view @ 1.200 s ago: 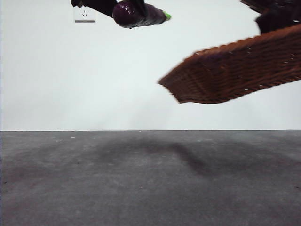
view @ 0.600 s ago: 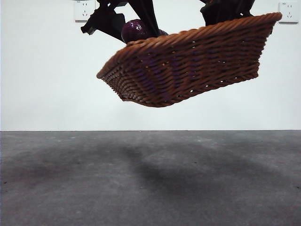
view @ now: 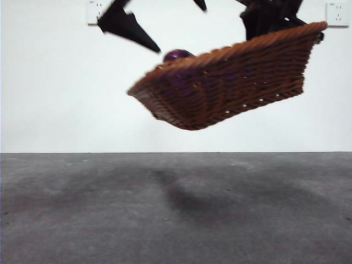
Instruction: Help me put the vegetables on the table into the basket
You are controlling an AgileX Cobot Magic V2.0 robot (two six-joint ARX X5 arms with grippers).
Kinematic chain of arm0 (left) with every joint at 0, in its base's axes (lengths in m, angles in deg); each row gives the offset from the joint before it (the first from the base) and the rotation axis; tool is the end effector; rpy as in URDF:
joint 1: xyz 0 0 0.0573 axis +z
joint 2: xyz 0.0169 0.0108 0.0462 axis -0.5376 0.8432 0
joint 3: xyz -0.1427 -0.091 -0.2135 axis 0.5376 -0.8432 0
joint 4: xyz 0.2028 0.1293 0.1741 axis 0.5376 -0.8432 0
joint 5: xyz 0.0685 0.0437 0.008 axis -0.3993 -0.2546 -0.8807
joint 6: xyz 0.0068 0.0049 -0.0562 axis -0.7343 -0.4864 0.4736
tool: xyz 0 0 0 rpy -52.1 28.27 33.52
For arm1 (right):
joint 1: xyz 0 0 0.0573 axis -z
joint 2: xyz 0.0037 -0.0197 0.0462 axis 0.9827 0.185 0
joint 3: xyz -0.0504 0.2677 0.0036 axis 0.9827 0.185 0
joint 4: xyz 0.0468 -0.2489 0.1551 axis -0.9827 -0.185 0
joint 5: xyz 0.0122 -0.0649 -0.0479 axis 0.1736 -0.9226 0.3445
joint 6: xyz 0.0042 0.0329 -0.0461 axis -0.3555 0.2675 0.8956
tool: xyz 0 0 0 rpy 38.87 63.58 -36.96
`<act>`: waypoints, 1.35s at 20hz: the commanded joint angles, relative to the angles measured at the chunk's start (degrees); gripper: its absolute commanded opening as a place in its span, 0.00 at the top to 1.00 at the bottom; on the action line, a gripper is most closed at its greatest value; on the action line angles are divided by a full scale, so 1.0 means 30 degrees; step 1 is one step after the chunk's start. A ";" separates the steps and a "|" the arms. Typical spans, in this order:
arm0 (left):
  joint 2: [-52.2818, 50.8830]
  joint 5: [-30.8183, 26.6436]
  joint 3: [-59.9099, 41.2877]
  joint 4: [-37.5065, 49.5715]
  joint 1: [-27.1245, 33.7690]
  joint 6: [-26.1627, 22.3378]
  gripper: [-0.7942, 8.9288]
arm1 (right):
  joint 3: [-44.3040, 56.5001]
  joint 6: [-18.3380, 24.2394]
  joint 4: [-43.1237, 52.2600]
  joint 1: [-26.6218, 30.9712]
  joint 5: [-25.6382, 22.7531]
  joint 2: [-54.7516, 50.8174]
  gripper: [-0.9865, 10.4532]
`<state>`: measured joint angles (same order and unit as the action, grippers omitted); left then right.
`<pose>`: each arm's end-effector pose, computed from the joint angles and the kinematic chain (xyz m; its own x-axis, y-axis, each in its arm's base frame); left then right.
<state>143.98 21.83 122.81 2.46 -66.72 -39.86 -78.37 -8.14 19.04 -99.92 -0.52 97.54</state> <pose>0.3128 -0.2273 0.3785 0.3260 -0.6538 -0.6828 0.5758 0.7102 -0.4051 0.3559 0.1441 0.3422 0.2043 0.3878 -0.8988 -0.3070 0.8972 0.3173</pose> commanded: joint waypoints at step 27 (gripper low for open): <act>-1.3376 -0.2849 -0.0153 -0.8517 0.0619 -0.3249 0.92 | -0.0036 0.2608 0.5493 0.6921 0.3512 0.8568 0.61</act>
<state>103.85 13.41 122.79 -23.31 -64.77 -49.94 -78.41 0.85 35.35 -78.96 9.90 122.13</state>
